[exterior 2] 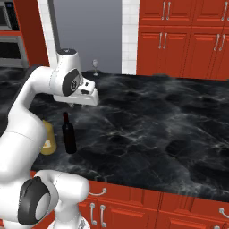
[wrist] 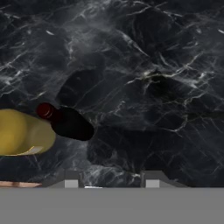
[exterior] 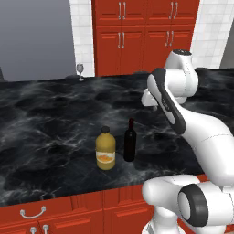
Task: There is a wine glass and glass cup on the dining counter. Place the wine bottle next to the wine glass and the juice bottle next to the glass cup.
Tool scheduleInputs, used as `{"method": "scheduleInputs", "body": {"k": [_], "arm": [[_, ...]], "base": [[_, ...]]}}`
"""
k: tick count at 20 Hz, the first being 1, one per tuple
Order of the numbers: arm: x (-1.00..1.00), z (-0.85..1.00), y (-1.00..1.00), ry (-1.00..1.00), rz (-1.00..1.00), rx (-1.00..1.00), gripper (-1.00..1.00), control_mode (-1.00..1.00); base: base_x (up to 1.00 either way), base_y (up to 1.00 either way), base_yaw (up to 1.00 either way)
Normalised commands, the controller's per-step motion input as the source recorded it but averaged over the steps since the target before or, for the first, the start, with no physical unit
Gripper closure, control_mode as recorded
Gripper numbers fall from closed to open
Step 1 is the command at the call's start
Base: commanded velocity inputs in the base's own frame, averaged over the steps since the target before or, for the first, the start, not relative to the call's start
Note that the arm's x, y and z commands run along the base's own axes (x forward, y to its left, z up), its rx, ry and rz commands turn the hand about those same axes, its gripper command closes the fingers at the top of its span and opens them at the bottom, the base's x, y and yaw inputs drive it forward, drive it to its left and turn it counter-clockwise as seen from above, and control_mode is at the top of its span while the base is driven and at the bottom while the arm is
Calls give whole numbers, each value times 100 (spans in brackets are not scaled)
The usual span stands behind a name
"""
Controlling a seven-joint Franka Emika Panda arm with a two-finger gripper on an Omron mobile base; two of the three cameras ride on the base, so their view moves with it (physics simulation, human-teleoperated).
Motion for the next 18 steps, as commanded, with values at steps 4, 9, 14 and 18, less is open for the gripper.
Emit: {"method": "scheduleInputs", "body": {"k": [4,9,14,18], "arm": [[-1,0,1,0,0,-3,-100,-100],[-16,0,14,-5,0,0,-100,-100],[-28,0,30,-5,0,0,-100,-100],[-19,0,41,2,0,0,-100,-100]], "base": [[0,0,0],[0,0,0],[0,0,0],[0,0,0]]}}
